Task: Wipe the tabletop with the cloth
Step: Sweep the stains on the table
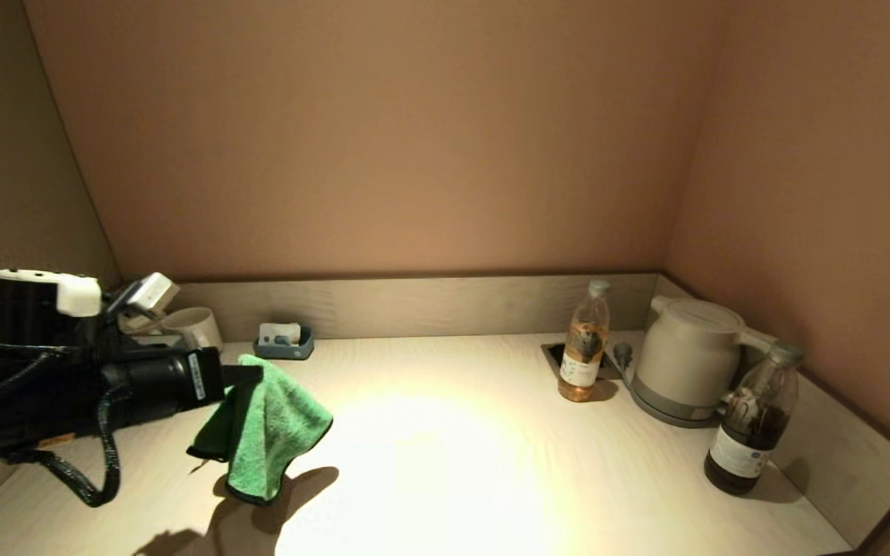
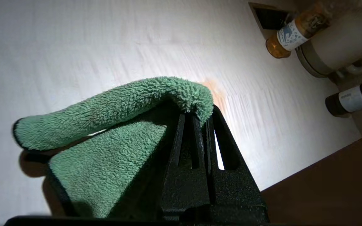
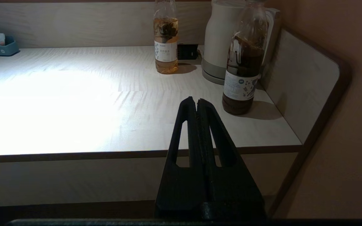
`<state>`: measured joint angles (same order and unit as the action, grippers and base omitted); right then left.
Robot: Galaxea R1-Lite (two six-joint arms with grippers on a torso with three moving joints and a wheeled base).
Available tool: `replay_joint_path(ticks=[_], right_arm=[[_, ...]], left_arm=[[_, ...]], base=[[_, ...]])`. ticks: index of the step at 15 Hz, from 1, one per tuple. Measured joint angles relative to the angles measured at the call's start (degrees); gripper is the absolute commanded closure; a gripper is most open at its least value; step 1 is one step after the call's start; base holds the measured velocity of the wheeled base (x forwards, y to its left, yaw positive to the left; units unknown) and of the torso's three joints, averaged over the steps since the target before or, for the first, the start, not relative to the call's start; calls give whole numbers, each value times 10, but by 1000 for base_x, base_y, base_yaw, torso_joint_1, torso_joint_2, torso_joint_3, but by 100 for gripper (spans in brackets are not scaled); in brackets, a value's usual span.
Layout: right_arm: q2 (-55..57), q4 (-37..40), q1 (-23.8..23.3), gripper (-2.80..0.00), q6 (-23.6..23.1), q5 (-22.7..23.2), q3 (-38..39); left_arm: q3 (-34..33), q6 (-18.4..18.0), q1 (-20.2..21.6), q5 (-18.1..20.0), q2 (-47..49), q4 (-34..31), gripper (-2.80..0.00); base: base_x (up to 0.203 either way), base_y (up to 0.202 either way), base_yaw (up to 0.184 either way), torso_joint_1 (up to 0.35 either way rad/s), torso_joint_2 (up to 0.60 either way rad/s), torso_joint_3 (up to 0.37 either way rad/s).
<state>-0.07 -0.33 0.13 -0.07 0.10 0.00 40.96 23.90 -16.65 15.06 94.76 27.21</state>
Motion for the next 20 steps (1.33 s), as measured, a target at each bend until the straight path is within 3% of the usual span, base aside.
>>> replay_joint_path(ticks=[4, 8, 12, 17, 20], right_arm=[[0, 0, 0, 0, 0, 0, 0], [0, 0, 0, 0, 0, 0, 0], [0, 0, 0, 0, 0, 0, 0], [0, 0, 0, 0, 0, 0, 0], [0, 0, 0, 0, 0, 0, 0]], left_arm=[[2, -19, -58, -34, 113, 120, 0], [37, -71, -103, -74, 193, 169, 0], [69, -81, -122, -89, 234, 176, 0], [182, -152, -169, -139, 310, 171, 0], [218, -172, -182, -153, 343, 163, 0]], base=[[0, 0, 0, 0, 0, 0], [0, 0, 0, 0, 0, 0], [0, 0, 0, 0, 0, 0], [0, 0, 0, 0, 0, 0], [0, 0, 0, 0, 0, 0]])
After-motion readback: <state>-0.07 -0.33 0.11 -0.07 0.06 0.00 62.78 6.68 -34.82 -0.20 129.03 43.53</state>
